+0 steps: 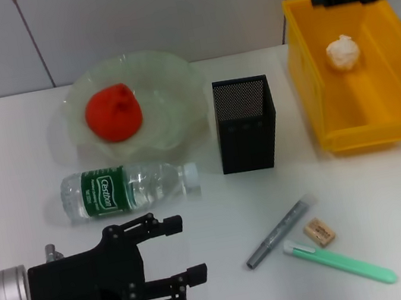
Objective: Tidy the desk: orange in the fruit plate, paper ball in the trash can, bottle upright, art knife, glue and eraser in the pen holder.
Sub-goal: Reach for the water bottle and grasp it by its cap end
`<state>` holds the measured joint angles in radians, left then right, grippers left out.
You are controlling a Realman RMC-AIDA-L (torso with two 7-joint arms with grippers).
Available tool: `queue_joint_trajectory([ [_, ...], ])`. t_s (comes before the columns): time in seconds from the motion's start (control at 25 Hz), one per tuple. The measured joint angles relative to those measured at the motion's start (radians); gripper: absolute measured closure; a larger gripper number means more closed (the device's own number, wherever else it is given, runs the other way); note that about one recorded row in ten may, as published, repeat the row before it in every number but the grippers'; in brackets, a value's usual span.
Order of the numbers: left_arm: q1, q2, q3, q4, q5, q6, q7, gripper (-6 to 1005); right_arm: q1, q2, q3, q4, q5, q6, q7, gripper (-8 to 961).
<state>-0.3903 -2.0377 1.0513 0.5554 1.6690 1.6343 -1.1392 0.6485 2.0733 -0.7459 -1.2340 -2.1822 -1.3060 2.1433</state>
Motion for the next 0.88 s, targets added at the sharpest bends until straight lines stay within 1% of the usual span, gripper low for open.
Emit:
queue_joint_trajectory([
  [0.04, 0.0, 0.0, -0.001, 0.0, 0.0, 0.0, 0.0, 180, -0.027, -0.003, 0.0, 0.015, 0.099, -0.006, -0.069, 129],
  [0.08, -0.001, 0.0, -0.001, 0.0, 0.0, 0.001, -0.001, 180, -0.027, -0.003, 0.0, 0.015, 0.099, -0.006, -0.069, 130],
  [0.12, -0.001, -0.001, -0.001, 0.0, 0.001, 0.001, -0.003, 180, -0.066, -0.015, 0.001, 0.06, 0.26, -0.047, -0.184, 131],
  [0.16, -0.001, -0.001, -0.001, 0.0, 0.002, 0.002, -0.004, 180, -0.081, -0.022, 0.0, 0.087, 0.332, -0.077, -0.238, 132],
  [0.24, -0.001, -0.001, -0.001, 0.0, 0.003, 0.003, -0.007, 180, -0.108, -0.047, 0.001, 0.172, 0.462, -0.164, -0.348, 133],
  [0.28, -0.001, -0.001, -0.001, 0.0, 0.003, 0.004, -0.008, 180, -0.113, -0.06, 0.001, 0.214, 0.496, -0.209, -0.382, 133],
  [0.32, -0.001, -0.001, -0.001, 0.0, 0.002, 0.005, -0.009, 180, -0.117, -0.077, 0.001, 0.266, 0.523, -0.267, -0.42, 133],
  [0.36, -0.001, -0.001, -0.001, 0.0, 0.002, 0.005, -0.009, 180, -0.117, -0.077, 0.001, 0.266, 0.523, -0.267, -0.42, 133],
  [0.4, -0.001, 0.0, -0.001, 0.0, 0.002, 0.006, -0.01, 180, -0.117, -0.105, 0.001, 0.339, 0.54, -0.36, -0.472, 133],
  [0.44, -0.001, 0.0, -0.001, 0.0, 0.002, 0.006, -0.01, 180, -0.117, -0.105, 0.001, 0.339, 0.54, -0.36, -0.472, 133],
  [0.52, -0.001, -0.001, -0.001, 0.0, 0.003, 0.006, -0.01, 180, -0.118, -0.133, -0.002, 0.404, 0.522, -0.46, -0.531, 133],
  [0.56, -0.001, -0.001, -0.001, 0.0, 0.003, 0.006, -0.01, 180, -0.118, -0.133, -0.002, 0.404, 0.522, -0.46, -0.531, 133],
  [0.6, -0.001, -0.003, -0.001, -0.002, 0.003, 0.005, -0.011, 180, -0.123, -0.141, -0.005, 0.422, 0.485, -0.501, -0.557, 133],
  [0.68, -0.001, -0.003, -0.001, -0.005, 0.003, 0.003, -0.011, 180, -0.127, -0.142, -0.006, 0.431, 0.455, -0.514, -0.573, 133],
  [0.72, 0.0, -0.003, -0.001, -0.009, 0.002, 0.0, -0.012, 180, -0.134, -0.132, -0.009, 0.449, 0.385, -0.527, -0.615, 133],
  [0.8, 0.0, -0.003, -0.001, -0.009, 0.002, 0.0, -0.012, 180, -0.142, -0.114, -0.007, 0.47, 0.316, -0.525, -0.668, 133],
  [0.84, 0.0, -0.003, -0.001, -0.009, 0.002, 0.0, -0.012, 180, -0.142, -0.114, -0.007, 0.47, 0.316, -0.525, -0.668, 132],
  [0.88, 0.0, -0.003, -0.001, -0.009, 0.002, 0.0, -0.012, 181, -0.146, -0.101, -0.004, 0.486, 0.287, -0.515, -0.703, 132],
])
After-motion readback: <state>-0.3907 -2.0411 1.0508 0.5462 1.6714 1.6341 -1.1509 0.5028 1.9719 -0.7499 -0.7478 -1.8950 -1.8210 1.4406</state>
